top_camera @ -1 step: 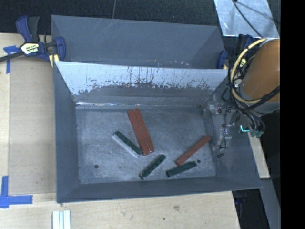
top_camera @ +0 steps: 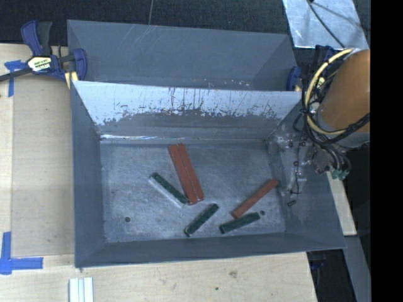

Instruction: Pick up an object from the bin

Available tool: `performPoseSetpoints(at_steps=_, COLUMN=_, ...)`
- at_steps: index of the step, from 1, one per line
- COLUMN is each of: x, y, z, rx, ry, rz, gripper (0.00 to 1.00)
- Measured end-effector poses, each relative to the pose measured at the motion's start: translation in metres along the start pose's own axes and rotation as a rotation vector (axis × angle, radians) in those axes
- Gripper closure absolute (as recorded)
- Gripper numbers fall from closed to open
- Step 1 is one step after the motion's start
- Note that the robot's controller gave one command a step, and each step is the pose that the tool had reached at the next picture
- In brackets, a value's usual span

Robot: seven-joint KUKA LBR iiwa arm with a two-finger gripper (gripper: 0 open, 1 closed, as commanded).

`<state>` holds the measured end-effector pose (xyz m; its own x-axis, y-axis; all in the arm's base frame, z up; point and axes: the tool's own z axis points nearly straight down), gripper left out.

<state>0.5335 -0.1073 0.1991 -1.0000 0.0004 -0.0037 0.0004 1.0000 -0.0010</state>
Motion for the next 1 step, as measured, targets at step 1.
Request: performPoseSetpoints(at_steps=1, x=-0.0082, y=0.0278, z=0.0703, rx=-0.002, ry=0.007, rz=-0.224, gripper=0.00)
